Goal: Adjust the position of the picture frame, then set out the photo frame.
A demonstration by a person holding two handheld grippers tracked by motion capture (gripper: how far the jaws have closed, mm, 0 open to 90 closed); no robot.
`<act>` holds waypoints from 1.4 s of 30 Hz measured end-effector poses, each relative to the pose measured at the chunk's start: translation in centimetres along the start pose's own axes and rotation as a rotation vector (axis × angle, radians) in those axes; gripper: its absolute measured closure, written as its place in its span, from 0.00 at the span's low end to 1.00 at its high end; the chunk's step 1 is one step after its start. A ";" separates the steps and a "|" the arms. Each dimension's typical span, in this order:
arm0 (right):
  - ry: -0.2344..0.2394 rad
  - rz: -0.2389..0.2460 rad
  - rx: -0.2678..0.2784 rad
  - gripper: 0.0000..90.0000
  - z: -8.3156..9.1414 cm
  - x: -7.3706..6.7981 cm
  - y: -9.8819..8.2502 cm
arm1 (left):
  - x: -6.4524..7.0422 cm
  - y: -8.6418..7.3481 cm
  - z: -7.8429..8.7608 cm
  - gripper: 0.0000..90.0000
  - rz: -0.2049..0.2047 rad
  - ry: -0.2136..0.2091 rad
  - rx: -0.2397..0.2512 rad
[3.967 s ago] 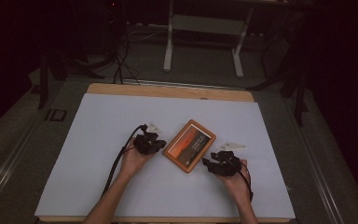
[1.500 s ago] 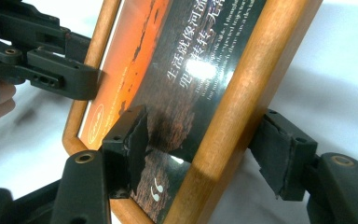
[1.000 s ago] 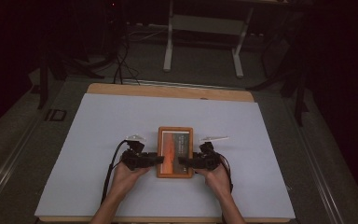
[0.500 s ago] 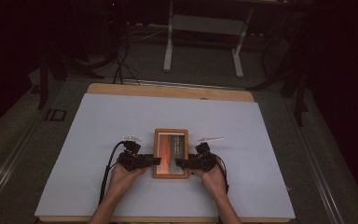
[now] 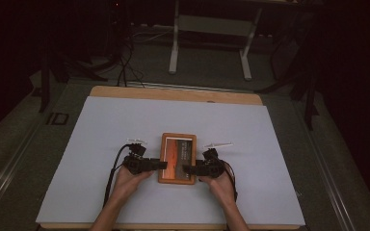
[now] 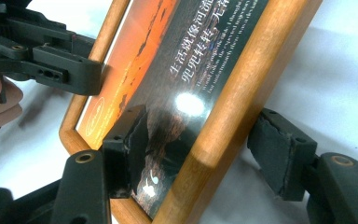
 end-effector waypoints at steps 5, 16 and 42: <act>-0.001 0.022 0.004 0.44 0.2 0.1 0.0 | 0.5 0.0 0.0 0.54 -0.041 0.053 0.016; -0.054 0.086 0.045 0.41 1.9 0.6 -0.2 | 0.5 -0.6 2.5 0.45 -0.130 0.143 0.062; -0.149 0.178 0.084 0.27 4.4 -0.1 1.1 | 1.2 -0.8 4.7 0.50 -0.174 0.179 0.135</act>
Point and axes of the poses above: each handheld gripper's, and its own axes: z roughly backward along the jaws, y roughly out of its top, x roughly to its right, the point moved 3 cm from there along -z, roughly forward along the jaws, and after that the axes turned 4 degrees about y, right-handed, at the moved point
